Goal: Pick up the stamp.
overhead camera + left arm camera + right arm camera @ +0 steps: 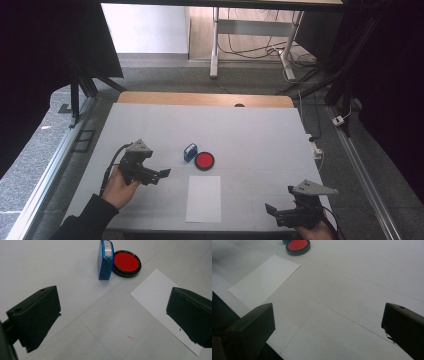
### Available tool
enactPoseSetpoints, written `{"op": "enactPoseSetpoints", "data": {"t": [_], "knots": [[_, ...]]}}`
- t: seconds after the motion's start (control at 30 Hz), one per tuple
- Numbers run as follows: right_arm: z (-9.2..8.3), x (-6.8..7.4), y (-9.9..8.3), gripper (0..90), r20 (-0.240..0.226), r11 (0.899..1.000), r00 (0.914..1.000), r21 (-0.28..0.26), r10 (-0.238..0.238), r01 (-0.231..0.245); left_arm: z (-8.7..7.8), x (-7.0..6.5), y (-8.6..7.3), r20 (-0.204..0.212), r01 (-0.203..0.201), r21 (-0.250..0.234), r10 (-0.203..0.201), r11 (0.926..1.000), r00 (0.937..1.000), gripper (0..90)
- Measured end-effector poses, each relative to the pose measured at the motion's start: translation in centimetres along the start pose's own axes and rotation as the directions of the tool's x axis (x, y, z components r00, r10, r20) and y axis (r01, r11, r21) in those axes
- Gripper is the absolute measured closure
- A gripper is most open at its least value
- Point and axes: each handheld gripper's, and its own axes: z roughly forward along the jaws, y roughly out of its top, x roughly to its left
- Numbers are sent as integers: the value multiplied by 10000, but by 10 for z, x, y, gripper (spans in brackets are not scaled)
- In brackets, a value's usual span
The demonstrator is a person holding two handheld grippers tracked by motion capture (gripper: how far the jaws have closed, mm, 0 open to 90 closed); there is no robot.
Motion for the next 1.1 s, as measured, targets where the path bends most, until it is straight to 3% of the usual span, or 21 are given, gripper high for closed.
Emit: {"op": "enactPoseSetpoints", "data": {"t": [0.47,0.77,0.97,1.1], "knots": [[0,0,0,0,-16,10000,10000,14,-8,8,27,4,23,-190,-240,175,243,9996,9995,0],[0,0,0,0,-30,10000,10000,22,-13,13,47,3,36,-76,-720,374,723,9967,9974,0],[0,0,0,0,-39,10000,10000,27,-21,21,64,3,43,-357,-1177,801,1209,9898,9920,0],[0,0,0,0,-64,10000,10000,24,-7,7,73,3,48,-351,-1236,882,1271,9884,9913,0]]}}
